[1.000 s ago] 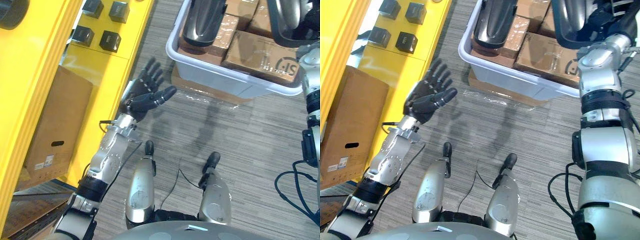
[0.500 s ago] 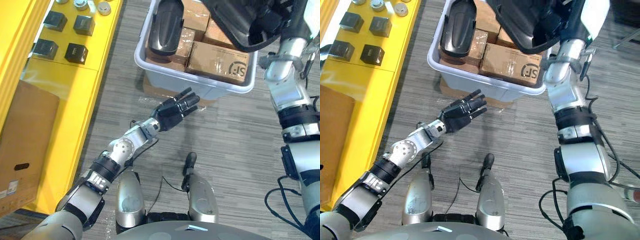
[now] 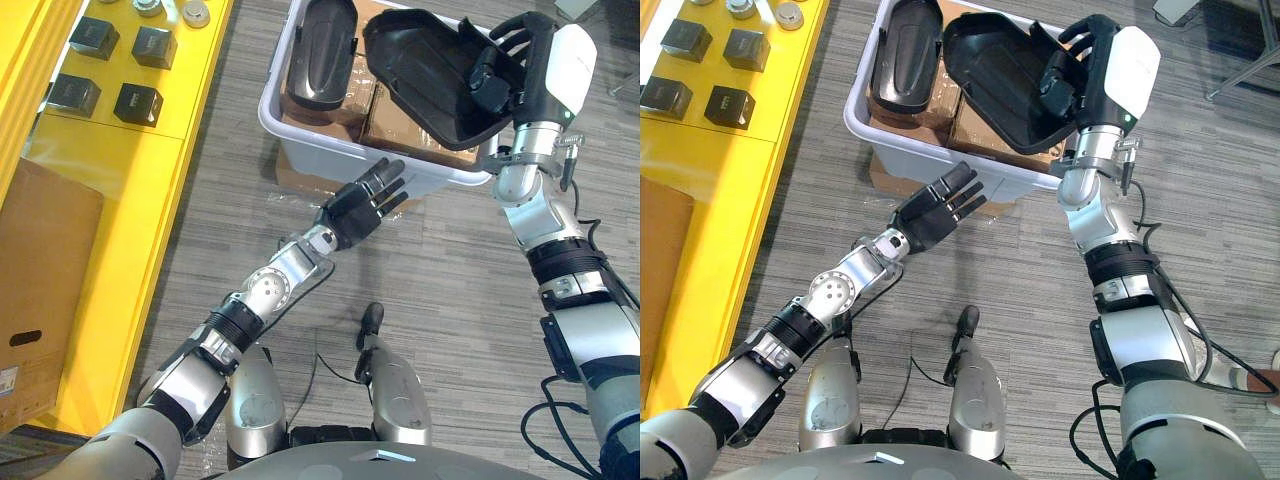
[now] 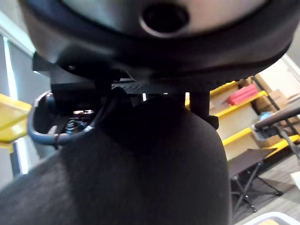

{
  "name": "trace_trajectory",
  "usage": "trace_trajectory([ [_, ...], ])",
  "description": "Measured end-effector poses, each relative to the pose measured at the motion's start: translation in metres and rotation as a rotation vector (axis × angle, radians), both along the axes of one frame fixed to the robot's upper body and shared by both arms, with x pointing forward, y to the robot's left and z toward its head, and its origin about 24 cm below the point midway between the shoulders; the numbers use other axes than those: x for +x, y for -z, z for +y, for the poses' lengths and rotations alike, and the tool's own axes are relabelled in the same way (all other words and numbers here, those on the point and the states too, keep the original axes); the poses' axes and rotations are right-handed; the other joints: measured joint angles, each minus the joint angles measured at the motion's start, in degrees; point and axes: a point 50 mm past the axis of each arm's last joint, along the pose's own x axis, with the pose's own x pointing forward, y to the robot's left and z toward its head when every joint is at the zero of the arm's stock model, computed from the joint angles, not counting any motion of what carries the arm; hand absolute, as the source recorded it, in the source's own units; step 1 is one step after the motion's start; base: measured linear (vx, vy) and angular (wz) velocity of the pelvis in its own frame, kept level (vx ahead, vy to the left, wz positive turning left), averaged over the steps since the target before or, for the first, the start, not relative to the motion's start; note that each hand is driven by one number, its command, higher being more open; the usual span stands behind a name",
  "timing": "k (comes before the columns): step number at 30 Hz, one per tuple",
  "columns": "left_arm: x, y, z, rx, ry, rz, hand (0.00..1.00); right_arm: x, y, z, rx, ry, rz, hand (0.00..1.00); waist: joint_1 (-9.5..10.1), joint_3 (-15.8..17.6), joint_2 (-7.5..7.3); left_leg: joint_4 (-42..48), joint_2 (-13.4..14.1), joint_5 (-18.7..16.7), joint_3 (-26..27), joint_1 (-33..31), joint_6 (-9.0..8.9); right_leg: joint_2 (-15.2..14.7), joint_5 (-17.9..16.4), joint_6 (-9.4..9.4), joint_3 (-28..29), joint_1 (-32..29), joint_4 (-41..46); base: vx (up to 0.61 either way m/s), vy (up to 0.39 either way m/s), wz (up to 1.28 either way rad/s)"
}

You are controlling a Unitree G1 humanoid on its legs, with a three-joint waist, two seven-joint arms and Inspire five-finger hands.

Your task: Walk over and take three plastic housings, then place them on the shelf

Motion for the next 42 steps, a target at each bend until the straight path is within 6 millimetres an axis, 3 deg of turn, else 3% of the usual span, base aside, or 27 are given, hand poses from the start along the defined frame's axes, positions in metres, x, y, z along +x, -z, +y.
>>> trace_trajectory([
  [6, 0.008, -0.019, 0.0, -0.139, -0.009, 0.0, 1.0, -0.009, 0.018, 0.024, -0.024, -0.135, -0.031, 0.0, 0.13, -0.32, -1.76, 0.04, -0.01, 0.0, 0.03, 0.22, 0.0, 0.0, 0.08, -0.1, 0.1, 0.15, 0.0, 0.0, 0.0, 0.0],
  [9, 0.009, -0.021, 0.0, -0.173, -0.025, 0.008, 1.0, -0.015, 0.025, 0.033, -0.081, -0.174, -0.038, 0.0, 0.15, -0.37, -1.9, 0.04, 0.01, -0.02, 0.04, 0.64, -0.01, 0.03, 0.08, -0.11, 0.13, 0.58, -0.01, 0.0, 0.0, 0.0],
  [14, 0.011, -0.015, 0.002, -0.177, -0.062, 0.034, 1.0, -0.028, 0.037, 0.05, -0.094, -0.264, -0.063, 0.0, 0.19, -0.7, -2.57, -0.04, 0.01, -0.06, 0.66, 1.43, -0.03, 0.04, 0.07, -0.11, 0.87, 0.86, -0.04, -0.01, 0.003, -0.06],
  [16, 0.013, -0.009, 0.005, -0.175, -0.088, 0.056, 1.0, -0.033, 0.048, 0.058, -0.079, -0.324, -0.058, 0.0, -0.26, -1.32, -3.53, -0.09, 0.03, -0.06, 0.74, 1.51, -0.04, 0.06, 0.07, -0.11, 0.94, 0.85, -0.08, 0.0, 0.0, 0.0],
  [22, 0.013, -0.005, 0.006, -0.192, -0.093, 0.08, 1.0, -0.041, 0.061, 0.065, -0.041, -0.37, -0.051, 0.0, -0.59, -1.84, -4.33, -0.32, 0.02, -0.07, 1.0, 2.19, -0.04, 0.09, 0.19, 0.06, 1.05, 1.45, -0.59, 0.0, 0.0, 0.0],
  [23, 0.012, -0.004, 0.006, -0.189, -0.094, 0.084, 0.0, -0.043, 0.065, 0.064, -0.04, -0.377, -0.04, 0.0, -0.58, -1.85, -4.33, -0.61, 0.02, -0.08, 1.06, 2.81, -0.06, 0.16, 0.26, 0.15, 1.03, 2.12, -0.99, 0.0, 0.0, 0.0],
  [28, 0.012, 0.0, 0.009, -0.186, -0.143, 0.076, 0.0, -0.052, 0.078, 0.068, 0.0, -0.412, -0.004, 0.0, -0.78, -2.03, -4.36, -0.9, -0.01, -0.37, 1.4, 3.64, -0.09, 0.25, 0.31, 0.24, 1.1, 3.03, -1.92, 0.0, 0.0, 0.0],
  [37, -0.005, 0.041, 0.026, -0.152, -0.266, 0.142, 0.0, -0.082, 0.118, 0.086, 0.044, -0.514, 0.04, 0.0, -0.96, -3.14, -4.25, -2.1, -0.17, -0.48, 3.04, 5.72, 0.04, 0.25, 0.21, 0.33, 2.14, 3.82, -2.39, 0.01, 0.005, -0.07],
  [42, -0.021, 0.066, 0.033, -0.068, -0.288, 0.158, 0.0, -0.1, 0.148, 0.092, 0.108, -0.499, 0.087, 0.0, -0.92, -7.45, -3.27, -3.19, -0.31, -0.73, 3.19, 6.86, -0.02, 0.25, 0.19, 0.58, 1.79, 5.12, -3.86, 0.01, 0.002, 0.01],
])
